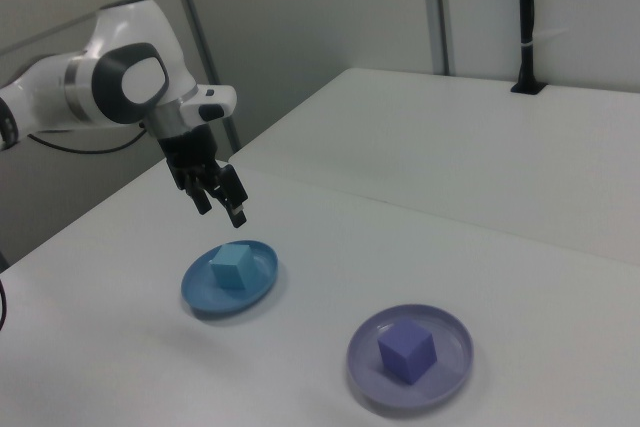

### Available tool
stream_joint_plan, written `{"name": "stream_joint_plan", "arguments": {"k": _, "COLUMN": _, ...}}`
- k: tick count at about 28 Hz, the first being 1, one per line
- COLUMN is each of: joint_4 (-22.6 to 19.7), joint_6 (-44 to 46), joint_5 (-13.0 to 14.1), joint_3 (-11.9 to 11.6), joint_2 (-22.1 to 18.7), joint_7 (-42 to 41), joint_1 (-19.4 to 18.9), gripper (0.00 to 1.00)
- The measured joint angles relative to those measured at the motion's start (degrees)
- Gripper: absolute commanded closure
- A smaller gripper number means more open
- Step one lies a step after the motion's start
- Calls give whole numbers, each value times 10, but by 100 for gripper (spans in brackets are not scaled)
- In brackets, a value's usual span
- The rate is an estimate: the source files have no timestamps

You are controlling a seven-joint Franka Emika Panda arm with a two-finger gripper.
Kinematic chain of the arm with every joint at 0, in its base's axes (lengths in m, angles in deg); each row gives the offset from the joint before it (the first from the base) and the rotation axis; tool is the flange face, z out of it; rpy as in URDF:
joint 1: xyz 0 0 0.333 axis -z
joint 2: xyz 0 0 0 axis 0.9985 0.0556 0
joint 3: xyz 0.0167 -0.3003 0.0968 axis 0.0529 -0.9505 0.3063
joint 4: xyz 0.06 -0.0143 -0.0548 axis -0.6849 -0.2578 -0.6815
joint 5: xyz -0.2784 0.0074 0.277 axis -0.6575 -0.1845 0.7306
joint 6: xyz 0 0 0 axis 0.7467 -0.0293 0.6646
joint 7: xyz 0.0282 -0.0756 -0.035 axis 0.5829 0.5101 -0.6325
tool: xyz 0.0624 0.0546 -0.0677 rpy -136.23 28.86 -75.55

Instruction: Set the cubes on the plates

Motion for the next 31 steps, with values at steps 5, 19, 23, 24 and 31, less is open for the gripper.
{"name": "stream_joint_plan", "arguments": {"k": 5, "joint_4": -51, "joint_6": 3, "joint_5": 16, "joint_3": -1, "joint_2": -67, "joint_7": -44, "joint_1": 45, "gripper": 0}}
{"name": "stream_joint_plan", "arguments": {"k": 19, "joint_4": -104, "joint_6": 8, "joint_5": 24, "joint_3": -2, "joint_2": -105, "joint_7": -98, "joint_1": 137, "gripper": 0}}
{"name": "stream_joint_plan", "arguments": {"k": 23, "joint_4": -99, "joint_6": 7, "joint_5": 25, "joint_3": -2, "joint_2": -106, "joint_7": -102, "joint_1": 145, "gripper": 0}}
{"name": "stream_joint_plan", "arguments": {"k": 24, "joint_4": -97, "joint_6": 7, "joint_5": 25, "joint_3": -2, "joint_2": -106, "joint_7": -102, "joint_1": 148, "gripper": 0}}
{"name": "stream_joint_plan", "arguments": {"k": 31, "joint_4": -86, "joint_6": 8, "joint_5": 39, "joint_3": -2, "joint_2": -110, "joint_7": -110, "joint_1": 167, "gripper": 0}}
